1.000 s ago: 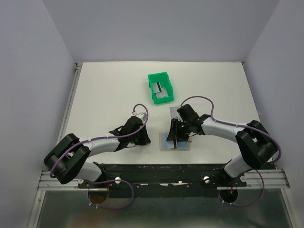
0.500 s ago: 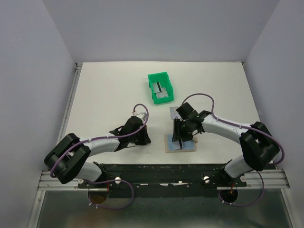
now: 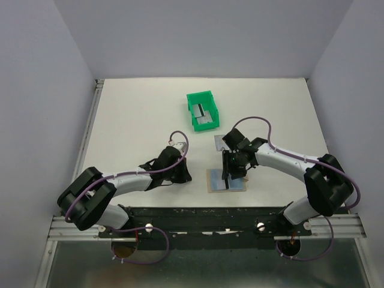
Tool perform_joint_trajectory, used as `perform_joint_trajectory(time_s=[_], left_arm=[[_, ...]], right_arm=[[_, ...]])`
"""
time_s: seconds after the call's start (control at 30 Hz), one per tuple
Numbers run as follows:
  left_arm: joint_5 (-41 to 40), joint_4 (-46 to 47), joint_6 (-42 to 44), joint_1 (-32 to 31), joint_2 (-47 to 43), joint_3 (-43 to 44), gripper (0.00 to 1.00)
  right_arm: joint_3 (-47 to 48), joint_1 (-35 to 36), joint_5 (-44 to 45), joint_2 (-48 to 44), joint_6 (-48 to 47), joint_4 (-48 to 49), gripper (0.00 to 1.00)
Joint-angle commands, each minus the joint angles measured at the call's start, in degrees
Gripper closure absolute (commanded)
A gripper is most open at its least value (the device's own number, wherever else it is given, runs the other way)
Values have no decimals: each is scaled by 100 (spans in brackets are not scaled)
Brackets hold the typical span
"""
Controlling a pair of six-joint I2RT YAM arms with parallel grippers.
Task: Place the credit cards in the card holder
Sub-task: Insert the credit card into the card holder.
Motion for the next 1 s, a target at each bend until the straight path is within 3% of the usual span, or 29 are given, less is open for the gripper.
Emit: perform_joint_trajectory(time_s=[0.0, 0.57, 0.97], left_arm=[[70, -254, 46, 5, 201, 55, 95], [281, 123, -165, -645, 869, 617, 95], [316, 194, -200, -839, 1238, 837, 95]], right_arm=[[-29, 48, 96, 5, -69, 60, 50], [-538, 57, -36, 208, -52, 860, 51], [-688, 57, -607, 243, -52, 1352, 53]])
